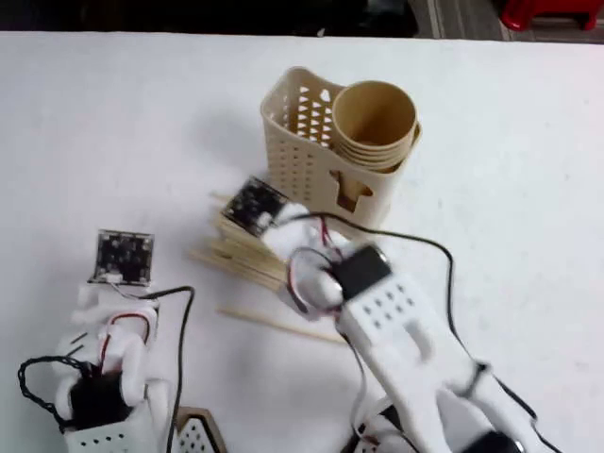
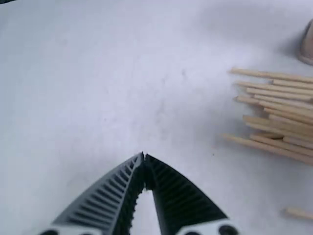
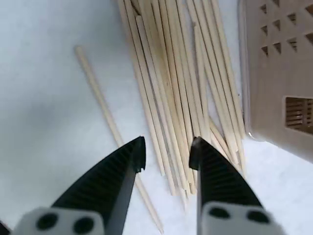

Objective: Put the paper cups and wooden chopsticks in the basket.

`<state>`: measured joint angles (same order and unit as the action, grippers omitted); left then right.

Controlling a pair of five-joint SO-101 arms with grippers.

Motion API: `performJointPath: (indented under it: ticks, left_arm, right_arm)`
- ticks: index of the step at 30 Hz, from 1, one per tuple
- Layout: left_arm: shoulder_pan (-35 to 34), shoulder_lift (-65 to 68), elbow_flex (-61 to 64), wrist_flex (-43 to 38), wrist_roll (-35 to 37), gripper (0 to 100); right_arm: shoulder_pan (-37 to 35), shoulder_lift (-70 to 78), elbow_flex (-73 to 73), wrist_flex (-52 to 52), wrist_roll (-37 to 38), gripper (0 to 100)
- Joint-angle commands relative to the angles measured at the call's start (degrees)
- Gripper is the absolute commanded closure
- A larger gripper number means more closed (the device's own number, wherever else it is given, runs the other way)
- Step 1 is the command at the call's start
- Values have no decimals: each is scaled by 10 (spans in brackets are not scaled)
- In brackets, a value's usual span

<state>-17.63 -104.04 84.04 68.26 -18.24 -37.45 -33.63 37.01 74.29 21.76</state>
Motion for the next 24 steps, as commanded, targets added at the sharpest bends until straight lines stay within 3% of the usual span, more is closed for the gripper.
performJointPath:
  ticks: [1,15,24]
  left_arm:
    - [-7,-5,24,-11,-32,976]
    - [-7,-5,32,-9,-32,976]
    - [-7,-5,33,-9,-33,976]
  right_arm:
    - [-9,112,-106,-15,1,820]
    - [-51,317,-149,-170,2,818]
    - [-47,437,-216,-184,2,821]
